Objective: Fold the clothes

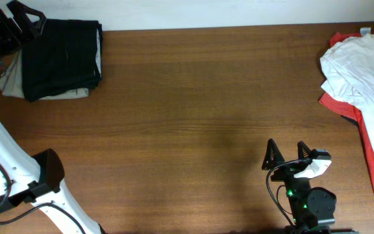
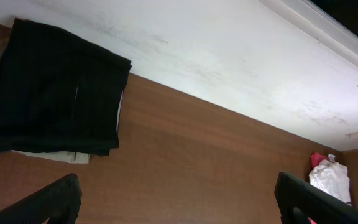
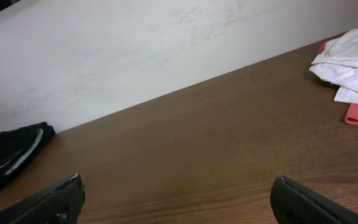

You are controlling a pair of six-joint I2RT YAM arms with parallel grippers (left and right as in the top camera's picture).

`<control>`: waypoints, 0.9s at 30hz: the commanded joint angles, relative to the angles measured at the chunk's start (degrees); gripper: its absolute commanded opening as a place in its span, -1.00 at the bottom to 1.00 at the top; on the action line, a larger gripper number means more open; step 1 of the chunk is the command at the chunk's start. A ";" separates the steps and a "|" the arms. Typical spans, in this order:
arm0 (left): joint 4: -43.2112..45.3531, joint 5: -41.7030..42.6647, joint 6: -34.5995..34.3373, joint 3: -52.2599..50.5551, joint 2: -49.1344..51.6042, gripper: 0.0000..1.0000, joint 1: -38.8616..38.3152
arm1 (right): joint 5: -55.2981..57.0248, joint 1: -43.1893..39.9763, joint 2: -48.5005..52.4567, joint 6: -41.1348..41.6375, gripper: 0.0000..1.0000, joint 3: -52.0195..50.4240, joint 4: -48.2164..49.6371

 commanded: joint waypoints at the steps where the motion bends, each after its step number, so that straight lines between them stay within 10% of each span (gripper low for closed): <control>1: 0.00 0.39 0.74 -0.09 0.26 0.99 0.13 | 0.68 0.48 -0.52 -0.57 0.97 -0.28 -0.42; 17: 0.00 0.17 0.74 -2.78 -0.70 0.99 -0.31 | 0.68 0.48 -0.52 -0.57 0.97 -0.28 -0.42; 27: 8.33 -13.20 0.81 -59.93 -33.27 0.99 -0.42 | 0.68 0.48 -0.52 -0.57 0.97 -0.28 -0.42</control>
